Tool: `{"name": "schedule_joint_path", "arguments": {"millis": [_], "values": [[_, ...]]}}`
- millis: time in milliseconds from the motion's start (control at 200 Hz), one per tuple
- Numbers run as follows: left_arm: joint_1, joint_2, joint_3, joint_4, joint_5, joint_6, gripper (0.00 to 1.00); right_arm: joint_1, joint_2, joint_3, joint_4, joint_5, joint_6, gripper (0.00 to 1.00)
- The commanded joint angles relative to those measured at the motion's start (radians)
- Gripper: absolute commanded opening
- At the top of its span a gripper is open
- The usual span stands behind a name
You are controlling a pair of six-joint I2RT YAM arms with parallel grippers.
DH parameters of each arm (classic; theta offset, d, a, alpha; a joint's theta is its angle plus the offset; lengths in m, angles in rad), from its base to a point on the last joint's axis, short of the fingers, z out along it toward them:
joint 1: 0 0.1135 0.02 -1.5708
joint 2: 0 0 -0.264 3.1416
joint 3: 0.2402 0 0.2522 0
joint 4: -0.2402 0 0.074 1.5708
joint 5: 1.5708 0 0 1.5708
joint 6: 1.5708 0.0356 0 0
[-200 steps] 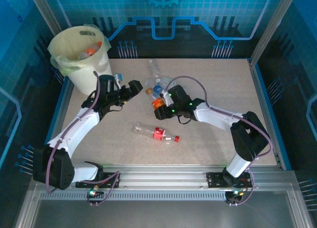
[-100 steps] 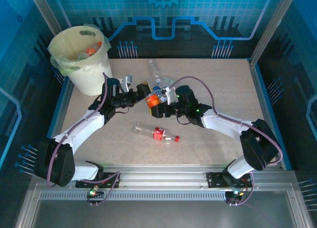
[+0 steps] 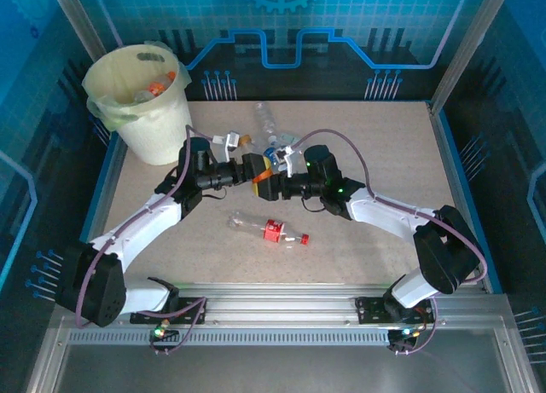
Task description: Put the plastic bottles in the bin
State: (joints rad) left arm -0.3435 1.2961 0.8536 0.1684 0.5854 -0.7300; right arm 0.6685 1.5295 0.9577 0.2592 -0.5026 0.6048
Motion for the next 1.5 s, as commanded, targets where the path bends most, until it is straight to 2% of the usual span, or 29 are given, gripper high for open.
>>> {"name": "schedule_joint_path", "arguments": {"millis": [0,310,470,610,675,750,870,1065,1215,1386,1496], "values": [[-0.006,-0.031,-0.002,-0.007,0.027,0.049,0.77,0.011,-0.032,0.052,-0.056,-0.053,-0.043,0.55],[-0.008,-0.041,0.001,-0.009,0.048,0.077,0.59,0.012,-0.029,0.089,-0.11,-0.081,-0.036,0.58],[-0.008,-0.036,0.001,0.016,0.042,0.066,0.55,0.012,-0.027,0.103,-0.129,-0.09,-0.035,0.61],[-0.008,-0.027,0.004,0.035,0.016,0.048,0.53,0.012,-0.026,0.115,-0.17,-0.069,-0.053,0.68],[-0.008,-0.029,0.004,0.031,-0.021,0.04,0.53,0.011,-0.031,0.118,-0.191,-0.044,-0.062,0.75],[-0.008,-0.039,0.002,0.02,-0.078,0.039,0.52,0.011,-0.049,0.114,-0.22,0.01,-0.077,0.88],[-0.005,-0.063,0.004,-0.016,-0.175,0.053,0.51,0.011,-0.088,0.094,-0.24,0.098,-0.102,1.0],[0.0,-0.102,0.023,-0.105,-0.312,0.089,0.51,0.009,-0.167,0.053,-0.262,0.266,-0.108,1.0],[0.008,-0.139,0.064,-0.213,-0.485,0.116,0.5,0.015,-0.222,0.041,-0.315,0.393,-0.114,1.0],[0.041,-0.176,0.127,-0.322,-0.633,0.155,0.5,0.026,-0.281,0.014,-0.336,0.491,-0.138,1.0],[0.081,-0.211,0.14,-0.354,-0.69,0.169,0.5,0.031,-0.314,-0.009,-0.334,0.493,-0.17,1.0]]}}
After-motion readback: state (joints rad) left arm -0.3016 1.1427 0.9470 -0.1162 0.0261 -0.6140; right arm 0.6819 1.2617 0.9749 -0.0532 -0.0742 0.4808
